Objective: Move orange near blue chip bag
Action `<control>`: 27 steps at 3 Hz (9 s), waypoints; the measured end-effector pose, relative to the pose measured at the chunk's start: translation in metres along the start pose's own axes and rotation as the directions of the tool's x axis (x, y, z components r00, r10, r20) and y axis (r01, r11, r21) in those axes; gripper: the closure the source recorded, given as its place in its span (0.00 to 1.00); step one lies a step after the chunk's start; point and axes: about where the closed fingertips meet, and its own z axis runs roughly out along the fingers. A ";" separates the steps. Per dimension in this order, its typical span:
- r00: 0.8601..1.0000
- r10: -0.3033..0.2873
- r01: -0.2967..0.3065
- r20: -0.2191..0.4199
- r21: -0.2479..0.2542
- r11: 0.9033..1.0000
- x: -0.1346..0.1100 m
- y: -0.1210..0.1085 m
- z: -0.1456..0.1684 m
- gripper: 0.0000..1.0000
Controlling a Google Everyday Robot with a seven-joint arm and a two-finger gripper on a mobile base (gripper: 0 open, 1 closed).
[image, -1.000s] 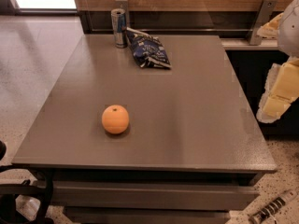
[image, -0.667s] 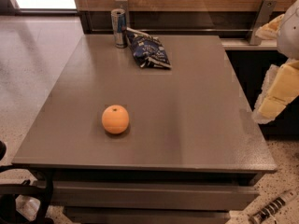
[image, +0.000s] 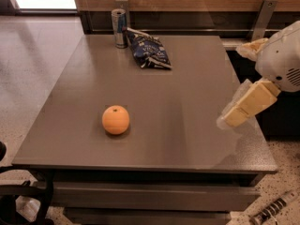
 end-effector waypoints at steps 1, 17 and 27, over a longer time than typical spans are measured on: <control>0.981 0.021 -0.013 0.195 -0.046 0.999 -0.022 0.009 0.038 0.00; 0.759 0.040 0.203 0.649 -0.295 0.934 -0.134 0.107 0.208 1.00; 0.780 0.306 -0.335 0.546 -0.048 0.941 -0.019 -0.200 0.213 1.00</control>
Offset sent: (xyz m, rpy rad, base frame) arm 0.0230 0.1068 -0.0399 0.5229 -0.1181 0.2403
